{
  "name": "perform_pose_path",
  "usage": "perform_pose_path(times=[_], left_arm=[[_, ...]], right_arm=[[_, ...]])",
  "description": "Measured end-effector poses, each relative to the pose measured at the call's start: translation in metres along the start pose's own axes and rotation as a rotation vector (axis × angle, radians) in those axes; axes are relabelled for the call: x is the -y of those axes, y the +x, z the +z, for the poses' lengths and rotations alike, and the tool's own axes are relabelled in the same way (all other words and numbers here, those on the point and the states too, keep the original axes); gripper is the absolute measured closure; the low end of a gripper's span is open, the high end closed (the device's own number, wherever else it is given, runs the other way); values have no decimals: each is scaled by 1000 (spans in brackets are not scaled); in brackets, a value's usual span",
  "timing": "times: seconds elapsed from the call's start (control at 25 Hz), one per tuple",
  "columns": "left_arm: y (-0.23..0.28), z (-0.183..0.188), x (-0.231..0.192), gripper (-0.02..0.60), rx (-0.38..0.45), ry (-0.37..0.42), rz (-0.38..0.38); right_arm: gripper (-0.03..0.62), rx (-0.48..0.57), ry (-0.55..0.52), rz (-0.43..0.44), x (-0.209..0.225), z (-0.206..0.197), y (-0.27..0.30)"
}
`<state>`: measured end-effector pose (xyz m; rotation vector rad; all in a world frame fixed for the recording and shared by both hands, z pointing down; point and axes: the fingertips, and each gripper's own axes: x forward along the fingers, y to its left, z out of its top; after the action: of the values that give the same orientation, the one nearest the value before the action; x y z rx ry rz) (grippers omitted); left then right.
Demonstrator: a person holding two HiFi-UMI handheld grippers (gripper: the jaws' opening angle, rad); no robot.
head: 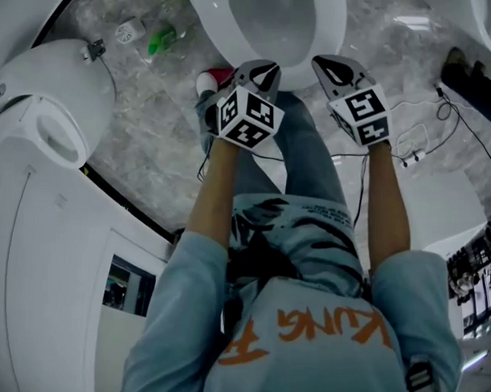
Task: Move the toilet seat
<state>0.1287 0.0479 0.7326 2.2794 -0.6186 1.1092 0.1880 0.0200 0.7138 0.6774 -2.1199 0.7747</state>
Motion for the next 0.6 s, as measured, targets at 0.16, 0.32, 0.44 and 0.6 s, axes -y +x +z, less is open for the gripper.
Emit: perform_pose_path(times=[0.16,0.32,0.44,0.6], left_arm=[[26,-28,20,575,-73,104,-35],[43,-58,31,504,-109,138,-72],[56,-75,33,401,-160,192,-119],[65,-87,36,336,-198,321,-128]], right_arm=[[594,-76,-114,72,-7,-24,27],[448,-187,-270,219,-25,-55,54],[392,-272,-430,286,-33,-80,70],[186,-404,-685,334,-36,-117,84]])
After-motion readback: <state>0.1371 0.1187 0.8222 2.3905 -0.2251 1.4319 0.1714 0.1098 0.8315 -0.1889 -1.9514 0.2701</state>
